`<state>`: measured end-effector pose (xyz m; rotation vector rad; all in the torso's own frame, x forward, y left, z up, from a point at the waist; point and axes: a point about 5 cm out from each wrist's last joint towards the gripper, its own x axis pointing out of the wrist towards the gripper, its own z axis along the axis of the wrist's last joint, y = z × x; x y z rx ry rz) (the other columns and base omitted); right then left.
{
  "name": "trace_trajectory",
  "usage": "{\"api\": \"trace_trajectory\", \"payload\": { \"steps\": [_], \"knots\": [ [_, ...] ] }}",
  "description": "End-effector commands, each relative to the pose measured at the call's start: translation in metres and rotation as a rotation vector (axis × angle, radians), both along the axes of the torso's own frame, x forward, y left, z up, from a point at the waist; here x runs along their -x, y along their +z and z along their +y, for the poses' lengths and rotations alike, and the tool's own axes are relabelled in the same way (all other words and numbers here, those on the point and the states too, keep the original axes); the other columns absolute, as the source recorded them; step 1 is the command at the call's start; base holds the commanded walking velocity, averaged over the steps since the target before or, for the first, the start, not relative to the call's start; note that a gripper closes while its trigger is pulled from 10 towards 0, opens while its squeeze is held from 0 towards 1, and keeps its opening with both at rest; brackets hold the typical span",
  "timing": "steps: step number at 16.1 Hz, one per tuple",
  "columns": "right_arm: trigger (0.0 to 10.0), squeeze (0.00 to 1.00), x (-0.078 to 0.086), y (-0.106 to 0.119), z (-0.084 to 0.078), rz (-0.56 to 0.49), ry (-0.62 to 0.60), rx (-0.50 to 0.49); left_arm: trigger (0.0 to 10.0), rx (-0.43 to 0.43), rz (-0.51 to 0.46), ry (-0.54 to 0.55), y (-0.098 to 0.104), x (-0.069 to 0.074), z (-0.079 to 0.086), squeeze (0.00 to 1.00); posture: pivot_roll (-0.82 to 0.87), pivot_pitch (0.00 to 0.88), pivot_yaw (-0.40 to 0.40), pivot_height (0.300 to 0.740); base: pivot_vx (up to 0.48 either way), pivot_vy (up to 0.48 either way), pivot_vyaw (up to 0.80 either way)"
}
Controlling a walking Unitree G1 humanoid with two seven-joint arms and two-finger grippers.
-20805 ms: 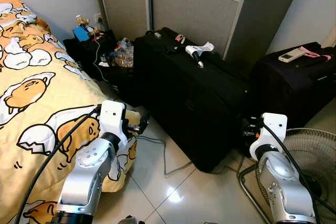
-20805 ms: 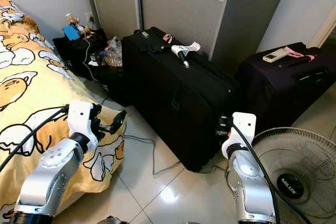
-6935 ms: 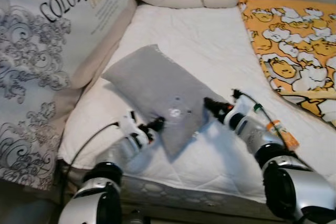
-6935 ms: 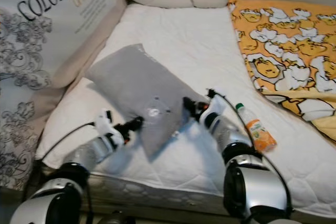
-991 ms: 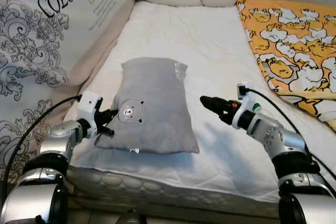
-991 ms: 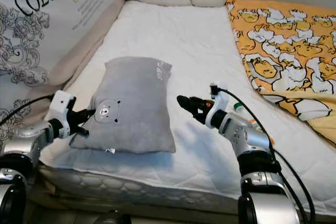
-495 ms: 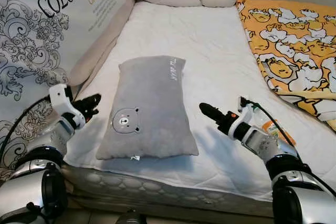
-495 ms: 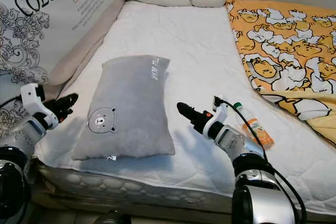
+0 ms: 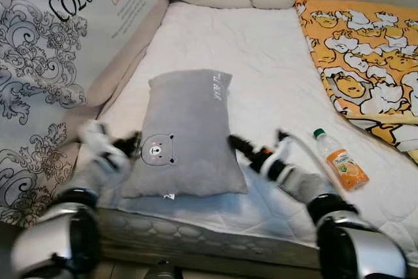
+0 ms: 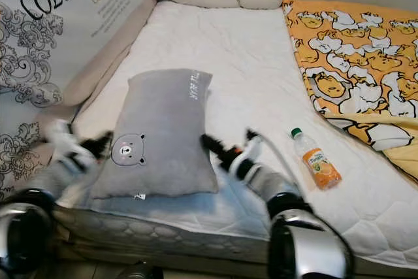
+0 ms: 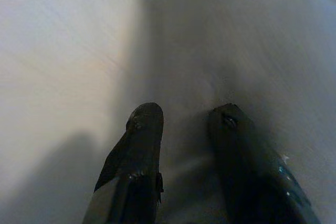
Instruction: Clean up the room
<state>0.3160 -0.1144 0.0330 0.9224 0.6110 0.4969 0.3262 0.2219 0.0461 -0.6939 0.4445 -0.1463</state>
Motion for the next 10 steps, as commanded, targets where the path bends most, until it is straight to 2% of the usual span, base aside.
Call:
{"api": "trace_trajectory", "payload": {
  "steps": [1,2,3,4,5,6,7,8,9,10],
  "knots": [
    [10.0,0.0,-0.001,0.001,0.004,0.002,0.019,-0.002,10.0,0.045,-0.008,-0.08,-0.001,0.0,-0.011,0.0,-0.01,0.0,-0.01,0.74,0.0,0.0,0.0],
    [10.0,0.0,0.002,0.0,0.01,0.005,0.047,-0.013,10.0,0.063,-0.02,-0.149,-0.002,0.001,-0.021,0.0,-0.01,0.0,-0.012,0.74,0.0,0.0,0.0],
    [10.0,0.0,0.01,-0.005,0.021,0.01,0.113,-0.019,10.0,0.049,0.008,-0.257,-0.008,0.006,-0.034,0.0,-0.01,0.0,-0.015,0.74,0.0,0.0,0.0],
    [10.0,0.0,0.013,-0.008,0.024,0.014,0.139,-0.021,10.0,0.025,0.032,-0.292,-0.012,0.009,-0.038,0.0,-0.01,0.0,-0.016,0.74,0.0,0.0,0.0],
    [3.1,0.0,0.017,-0.012,0.027,0.024,0.148,-0.012,10.0,0.002,0.049,-0.335,-0.017,0.013,-0.042,0.0,-0.01,0.0,-0.016,0.74,0.0,0.0,0.0],
    [0.6,0.0,0.018,-0.013,0.027,0.023,0.145,-0.012,10.0,-0.01,0.058,-0.339,-0.019,0.015,-0.042,0.0,-0.01,0.0,-0.016,0.74,0.0,0.0,0.0],
    [0.0,0.0,0.018,-0.013,0.027,0.02,0.144,-0.021,9.4,-0.003,0.055,-0.333,-0.019,0.015,-0.042,0.0,-0.01,0.0,-0.015,0.74,0.0,0.0,0.0],
    [0.0,0.0,0.018,-0.013,0.027,0.016,0.149,-0.016,1.6,-0.01,0.052,-0.333,-0.019,0.015,-0.042,0.0,-0.01,0.0,-0.014,0.74,0.0,0.0,0.0],
    [0.0,0.0,0.017,-0.012,0.026,0.009,0.154,-0.012,0.0,-0.017,0.047,-0.34,-0.019,0.015,-0.042,0.0,-0.01,0.0,-0.013,0.74,0.0,0.0,0.0],
    [0.0,0.0,0.017,-0.012,0.026,0.007,0.155,-0.012,0.0,-0.024,0.043,-0.345,-0.019,0.015,-0.042,0.0,-0.01,0.0,-0.013,0.74,0.0,0.0,0.0]
  ]
}}
